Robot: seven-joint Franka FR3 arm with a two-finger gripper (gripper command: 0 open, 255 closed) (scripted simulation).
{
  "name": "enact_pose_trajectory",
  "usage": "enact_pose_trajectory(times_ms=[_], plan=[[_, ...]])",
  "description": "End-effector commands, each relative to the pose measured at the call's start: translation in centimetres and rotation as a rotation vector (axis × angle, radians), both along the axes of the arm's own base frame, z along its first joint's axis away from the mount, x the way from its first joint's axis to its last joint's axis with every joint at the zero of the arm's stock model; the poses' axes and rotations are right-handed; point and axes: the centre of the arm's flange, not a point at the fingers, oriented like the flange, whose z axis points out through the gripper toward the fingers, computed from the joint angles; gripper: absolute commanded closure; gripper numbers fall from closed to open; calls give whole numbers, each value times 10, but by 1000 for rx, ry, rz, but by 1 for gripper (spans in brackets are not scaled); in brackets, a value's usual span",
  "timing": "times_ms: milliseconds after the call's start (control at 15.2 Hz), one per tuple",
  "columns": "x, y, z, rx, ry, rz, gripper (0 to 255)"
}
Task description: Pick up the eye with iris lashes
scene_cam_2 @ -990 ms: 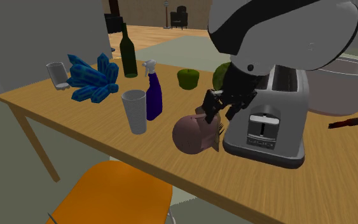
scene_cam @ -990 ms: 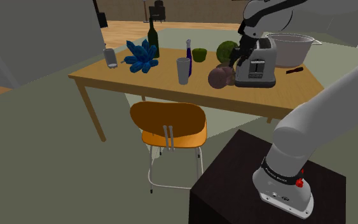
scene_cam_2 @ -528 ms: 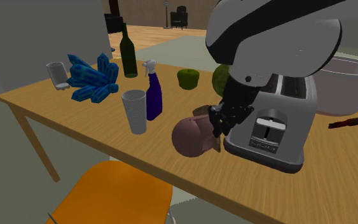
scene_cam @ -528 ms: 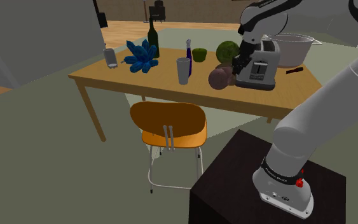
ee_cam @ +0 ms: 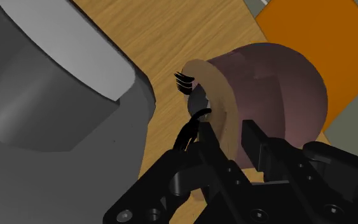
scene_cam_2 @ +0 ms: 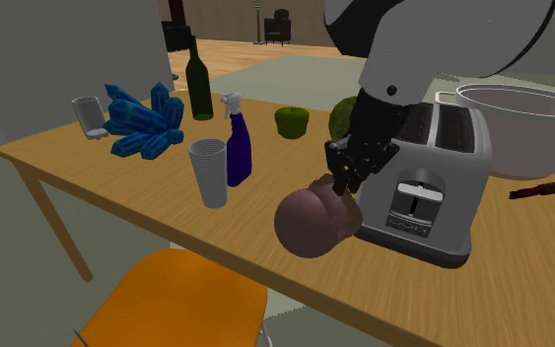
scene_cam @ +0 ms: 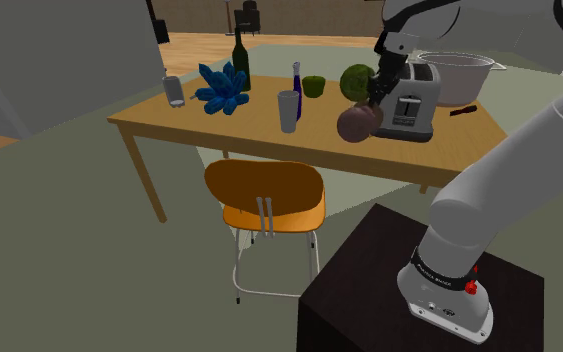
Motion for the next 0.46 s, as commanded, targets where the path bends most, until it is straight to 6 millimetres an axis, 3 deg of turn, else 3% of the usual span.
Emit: enact_pose_trajectory(times_ms=[0,264,396], plan=[[0,1,11,0,-1,0,255],[0,1,32,0,-1,0,255],[0,1,33,0,-1,0,255]])
